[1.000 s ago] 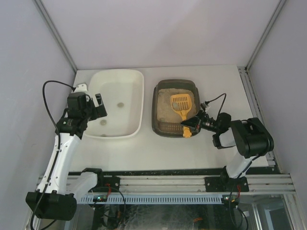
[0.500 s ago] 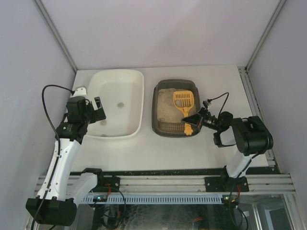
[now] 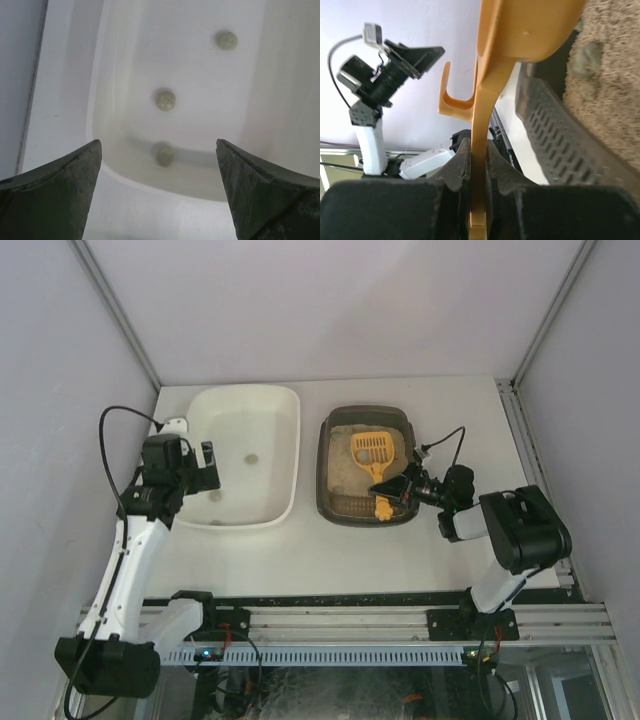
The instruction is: Clean the litter box
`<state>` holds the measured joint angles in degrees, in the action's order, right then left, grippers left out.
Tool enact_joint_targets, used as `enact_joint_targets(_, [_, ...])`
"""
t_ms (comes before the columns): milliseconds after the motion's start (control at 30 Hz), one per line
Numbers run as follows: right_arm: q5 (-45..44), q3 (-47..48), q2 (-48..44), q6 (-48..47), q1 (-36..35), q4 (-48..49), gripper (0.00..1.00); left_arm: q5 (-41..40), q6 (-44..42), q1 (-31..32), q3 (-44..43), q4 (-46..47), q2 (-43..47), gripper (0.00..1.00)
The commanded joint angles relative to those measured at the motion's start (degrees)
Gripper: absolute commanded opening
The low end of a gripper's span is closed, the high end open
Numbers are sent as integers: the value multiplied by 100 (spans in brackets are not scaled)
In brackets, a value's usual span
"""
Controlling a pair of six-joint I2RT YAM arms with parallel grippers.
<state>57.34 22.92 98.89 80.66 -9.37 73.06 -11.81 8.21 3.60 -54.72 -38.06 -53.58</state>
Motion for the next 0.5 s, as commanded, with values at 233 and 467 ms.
enact_joint_targets(233, [-1343,2059,-1732,-3788,-1470,-6026,0,1936,-346,-804,-2869,-1366,-2019,94])
enact_joint_targets(467, [-2755,4220,-978,-5321,-2695,-8733,0,2811,346,-1201,-4453,-1863,-3310,94])
